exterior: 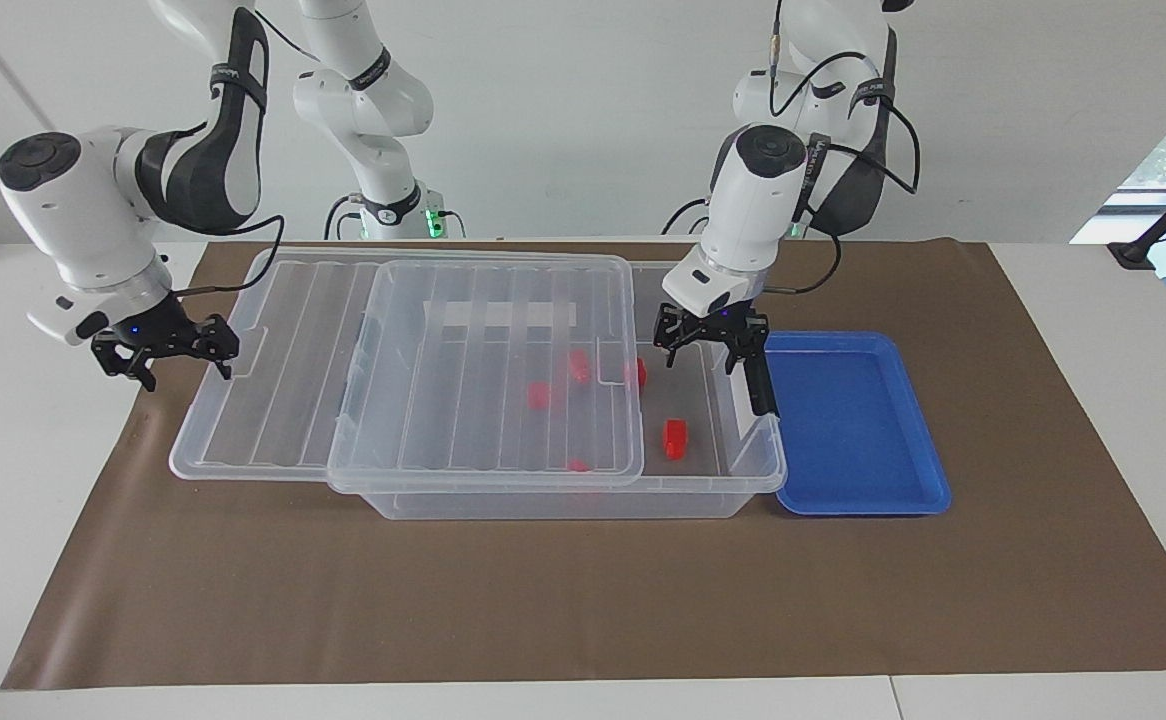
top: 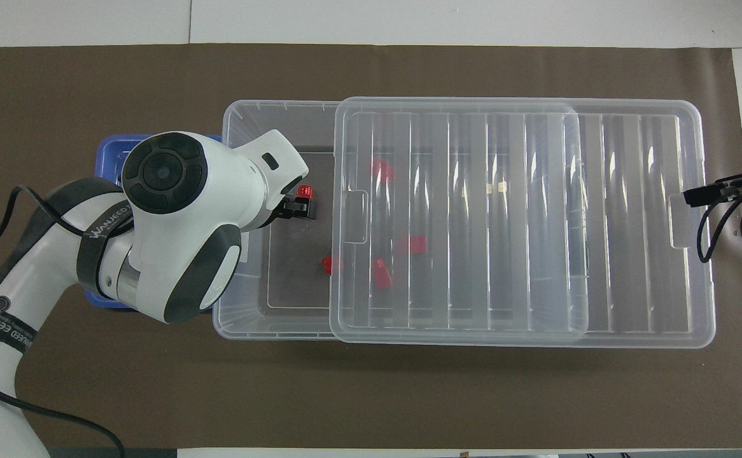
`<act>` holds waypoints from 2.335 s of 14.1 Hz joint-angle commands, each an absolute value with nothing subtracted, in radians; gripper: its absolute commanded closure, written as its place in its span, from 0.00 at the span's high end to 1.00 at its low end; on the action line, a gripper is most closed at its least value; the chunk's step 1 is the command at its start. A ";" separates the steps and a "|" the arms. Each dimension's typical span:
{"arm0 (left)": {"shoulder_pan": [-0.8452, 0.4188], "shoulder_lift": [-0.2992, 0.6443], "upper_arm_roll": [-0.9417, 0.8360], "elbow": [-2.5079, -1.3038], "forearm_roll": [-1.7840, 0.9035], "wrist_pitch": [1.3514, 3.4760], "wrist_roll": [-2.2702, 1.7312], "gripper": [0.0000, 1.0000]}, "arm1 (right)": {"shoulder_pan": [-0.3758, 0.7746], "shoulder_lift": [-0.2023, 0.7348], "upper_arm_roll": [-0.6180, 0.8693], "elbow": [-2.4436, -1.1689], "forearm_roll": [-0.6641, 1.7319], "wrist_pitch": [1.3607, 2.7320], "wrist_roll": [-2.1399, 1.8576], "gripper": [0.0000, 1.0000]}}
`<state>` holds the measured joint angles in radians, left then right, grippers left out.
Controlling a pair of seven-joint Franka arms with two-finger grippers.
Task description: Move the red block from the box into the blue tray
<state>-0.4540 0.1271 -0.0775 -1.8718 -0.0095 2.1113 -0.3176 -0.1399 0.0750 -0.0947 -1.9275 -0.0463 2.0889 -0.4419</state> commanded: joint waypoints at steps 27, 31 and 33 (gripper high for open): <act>-0.492 0.336 -0.060 -1.982 -0.009 2.474 -0.379 0.71 | -0.153 0.101 -0.106 -1.864 -0.055 2.073 -0.566 1.00; -0.491 0.336 -0.058 -1.980 -0.011 2.483 -0.399 0.45 | -0.152 0.121 -0.083 -1.787 -0.051 1.981 -0.513 1.00; -0.489 0.336 -0.055 -1.982 -0.011 2.484 -0.399 0.11 | -0.150 0.121 -0.069 -1.747 -0.049 1.921 -0.485 1.00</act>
<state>-0.4759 0.3337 -0.0734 -1.9710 -0.0094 2.4565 -0.3835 -0.1412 0.0998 -0.0915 -1.8081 -0.0581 1.9833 -0.5193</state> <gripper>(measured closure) 0.410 0.000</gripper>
